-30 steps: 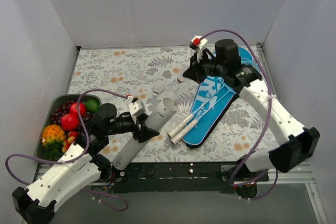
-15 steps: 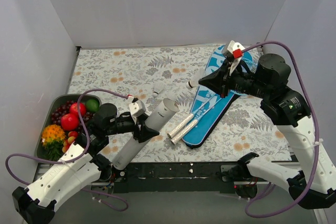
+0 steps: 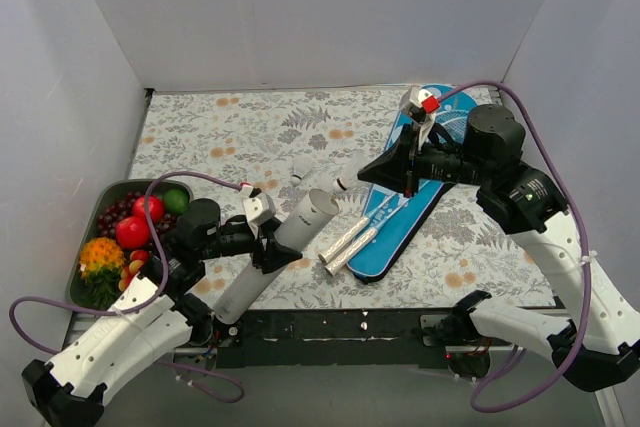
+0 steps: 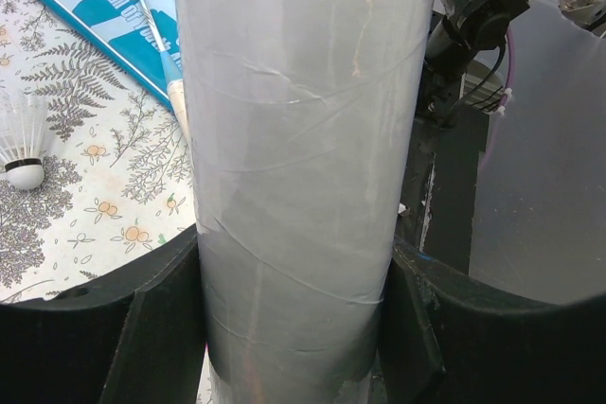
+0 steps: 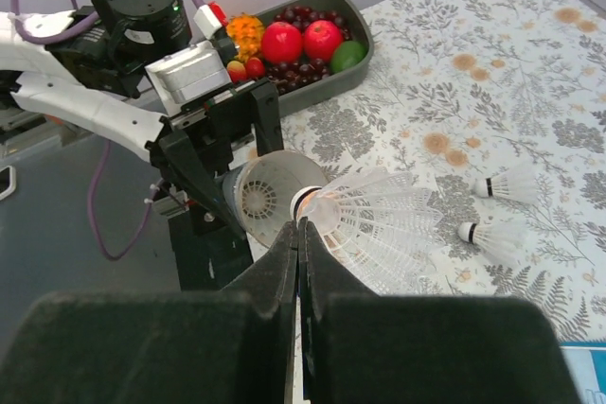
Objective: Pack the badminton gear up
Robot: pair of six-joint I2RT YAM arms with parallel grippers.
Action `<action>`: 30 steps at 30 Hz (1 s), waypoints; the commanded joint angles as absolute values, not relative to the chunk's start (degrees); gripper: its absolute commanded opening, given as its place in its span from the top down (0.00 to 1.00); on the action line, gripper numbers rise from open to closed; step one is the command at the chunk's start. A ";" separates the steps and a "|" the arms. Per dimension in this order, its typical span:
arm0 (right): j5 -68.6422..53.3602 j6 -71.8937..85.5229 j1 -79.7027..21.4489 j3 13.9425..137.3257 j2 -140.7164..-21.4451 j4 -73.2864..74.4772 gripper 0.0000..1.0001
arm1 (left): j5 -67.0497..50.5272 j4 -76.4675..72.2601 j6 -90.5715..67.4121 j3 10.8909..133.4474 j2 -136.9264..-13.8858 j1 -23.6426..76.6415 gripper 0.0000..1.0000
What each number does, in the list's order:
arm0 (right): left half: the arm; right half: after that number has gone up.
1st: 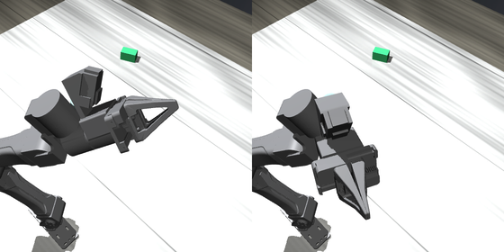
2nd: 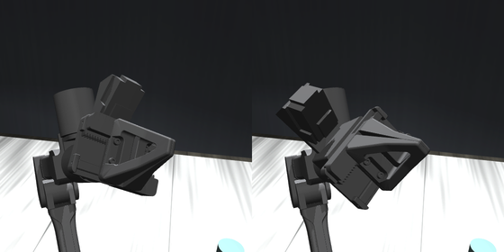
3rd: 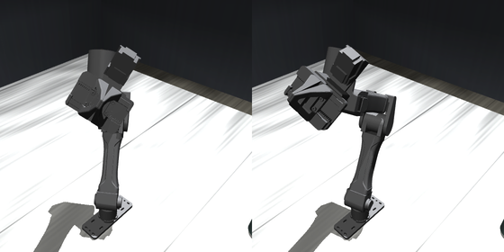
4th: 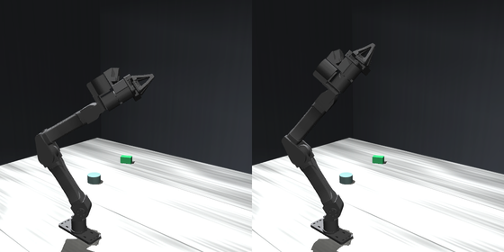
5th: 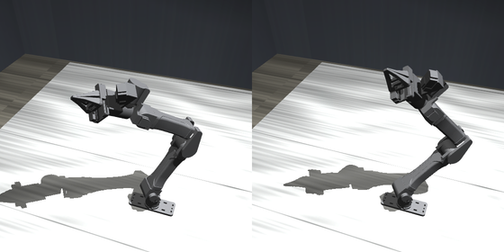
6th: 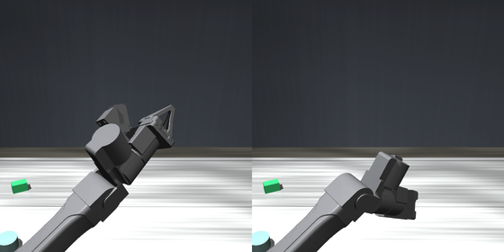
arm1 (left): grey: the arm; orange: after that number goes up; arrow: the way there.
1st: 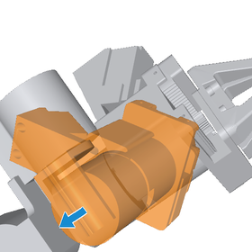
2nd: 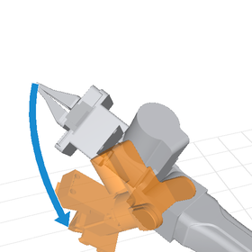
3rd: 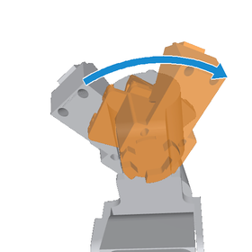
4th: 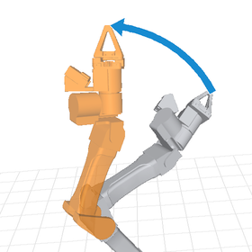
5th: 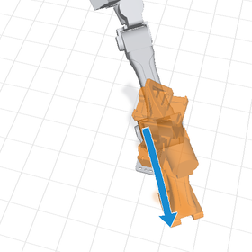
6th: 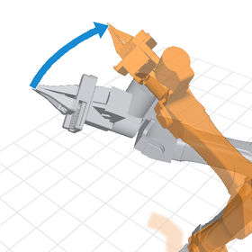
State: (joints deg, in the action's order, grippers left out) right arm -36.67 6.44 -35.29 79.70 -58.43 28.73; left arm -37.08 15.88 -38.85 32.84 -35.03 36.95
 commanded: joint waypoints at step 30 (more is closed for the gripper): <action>-34.19 5.98 -54.05 76.90 -70.40 25.49 0.99 | -38.85 15.47 -38.32 32.70 -29.18 37.27 0.45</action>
State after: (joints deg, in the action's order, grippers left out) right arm -33.17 7.07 -52.88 76.69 -69.12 25.89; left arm -37.76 16.97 -38.59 32.36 -30.61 36.99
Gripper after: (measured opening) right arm 0.023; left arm 0.562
